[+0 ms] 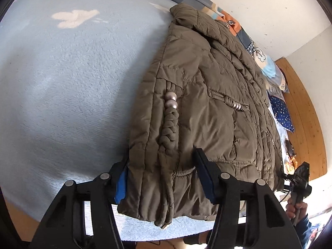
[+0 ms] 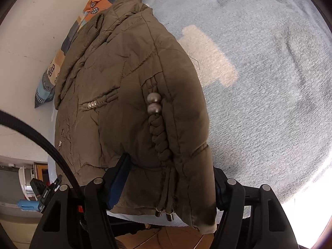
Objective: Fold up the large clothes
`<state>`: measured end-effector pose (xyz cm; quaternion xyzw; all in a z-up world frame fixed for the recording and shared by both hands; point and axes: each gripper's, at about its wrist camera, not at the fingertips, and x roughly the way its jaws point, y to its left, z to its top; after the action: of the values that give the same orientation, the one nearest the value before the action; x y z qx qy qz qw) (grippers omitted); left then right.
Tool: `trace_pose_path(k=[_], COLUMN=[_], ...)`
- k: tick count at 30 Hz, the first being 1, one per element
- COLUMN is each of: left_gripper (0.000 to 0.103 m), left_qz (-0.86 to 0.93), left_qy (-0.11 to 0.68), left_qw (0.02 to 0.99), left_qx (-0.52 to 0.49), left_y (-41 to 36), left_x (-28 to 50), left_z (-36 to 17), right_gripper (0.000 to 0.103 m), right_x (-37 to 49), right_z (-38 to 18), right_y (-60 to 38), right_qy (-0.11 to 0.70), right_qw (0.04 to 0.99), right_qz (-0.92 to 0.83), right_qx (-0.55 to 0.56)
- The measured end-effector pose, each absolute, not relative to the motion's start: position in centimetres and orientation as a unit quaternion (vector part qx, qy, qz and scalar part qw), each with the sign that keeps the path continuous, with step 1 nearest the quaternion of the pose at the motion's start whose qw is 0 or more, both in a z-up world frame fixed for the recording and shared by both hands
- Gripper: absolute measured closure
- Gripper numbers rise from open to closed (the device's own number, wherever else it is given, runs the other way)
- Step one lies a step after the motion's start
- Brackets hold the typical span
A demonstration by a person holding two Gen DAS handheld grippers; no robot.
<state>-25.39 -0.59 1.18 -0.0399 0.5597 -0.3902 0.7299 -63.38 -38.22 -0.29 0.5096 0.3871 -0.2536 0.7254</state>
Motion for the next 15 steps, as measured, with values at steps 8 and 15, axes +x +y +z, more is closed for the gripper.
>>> trace_pose_path(k=[8, 15], left_gripper=[0.062, 0.063], left_qz=[-0.420, -0.423], left_qy=[0.505, 0.514], left_qw=[0.754, 0.746], left_qx=[0.002, -0.001], left_y=[-1.8, -2.3], left_x=[-27.4, -26.6], left_z=[3.4, 2.5], right_gripper=[0.050, 0.046], right_x=[-63.5, -63.6], right_z=[0.2, -0.1], right_y=[-37.9, -37.9], right_qy=[0.377, 0.381], right_qw=[0.738, 0.733], right_qz=[-0.233, -0.241], right_qx=[0.508, 0.509])
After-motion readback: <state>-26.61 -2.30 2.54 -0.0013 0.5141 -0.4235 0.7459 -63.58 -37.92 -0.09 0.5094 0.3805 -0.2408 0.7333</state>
